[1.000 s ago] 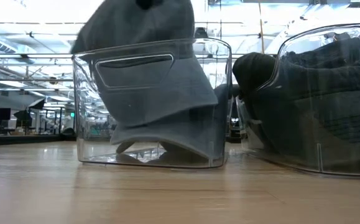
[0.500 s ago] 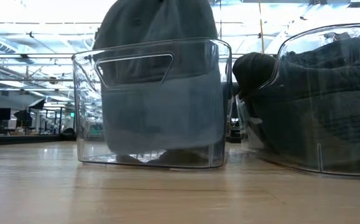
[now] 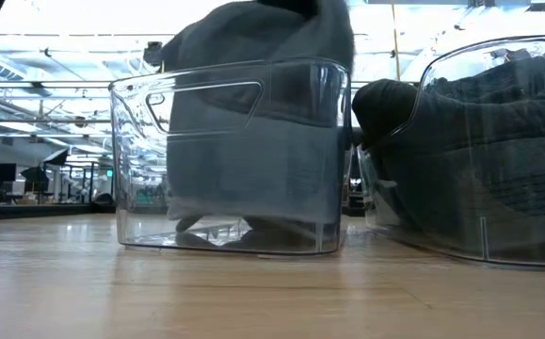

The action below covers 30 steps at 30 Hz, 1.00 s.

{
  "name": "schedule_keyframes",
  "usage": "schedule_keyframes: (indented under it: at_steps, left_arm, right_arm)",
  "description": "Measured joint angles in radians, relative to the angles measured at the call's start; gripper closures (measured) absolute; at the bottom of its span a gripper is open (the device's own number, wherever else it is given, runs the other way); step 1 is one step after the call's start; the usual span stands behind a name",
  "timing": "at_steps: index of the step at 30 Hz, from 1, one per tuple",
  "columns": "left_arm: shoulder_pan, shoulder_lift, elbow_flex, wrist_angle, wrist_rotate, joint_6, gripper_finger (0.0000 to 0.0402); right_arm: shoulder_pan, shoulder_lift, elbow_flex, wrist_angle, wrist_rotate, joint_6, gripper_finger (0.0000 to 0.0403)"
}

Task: Pick & Place hat
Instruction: Put the gray cap into the left transparent bin

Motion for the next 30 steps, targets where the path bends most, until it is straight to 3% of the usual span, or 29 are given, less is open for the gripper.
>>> schedule_keyframes:
  at_steps: [3,10,19,27,30]
  left_arm:
    - [0.017,0.031,0.000,0.009,0.045,0.007,0.0381]
    - [0.046,0.086,-0.001,-0.096,0.030,-0.093,0.0381]
    - [0.034,0.056,0.002,0.003,-0.128,-0.588,0.0291]
    - [0.010,-0.017,0.003,0.007,-0.308,-0.689,0.0196]
    - [0.008,-0.051,0.003,-0.030,-0.322,-0.752,0.0164]
  right_arm:
    - [0.000,0.000,0.000,-0.004,0.000,0.002,0.0122]
    - [0.000,0.000,0.000,-0.012,0.000,0.002,0.0122]
    - [0.000,0.000,0.000,-0.012,0.000,0.009,0.0122]
    - [0.000,0.000,-0.006,-0.006,-0.001,0.013,0.0122]
    - [0.000,0.001,-0.025,-0.005,0.002,0.014,0.0122]
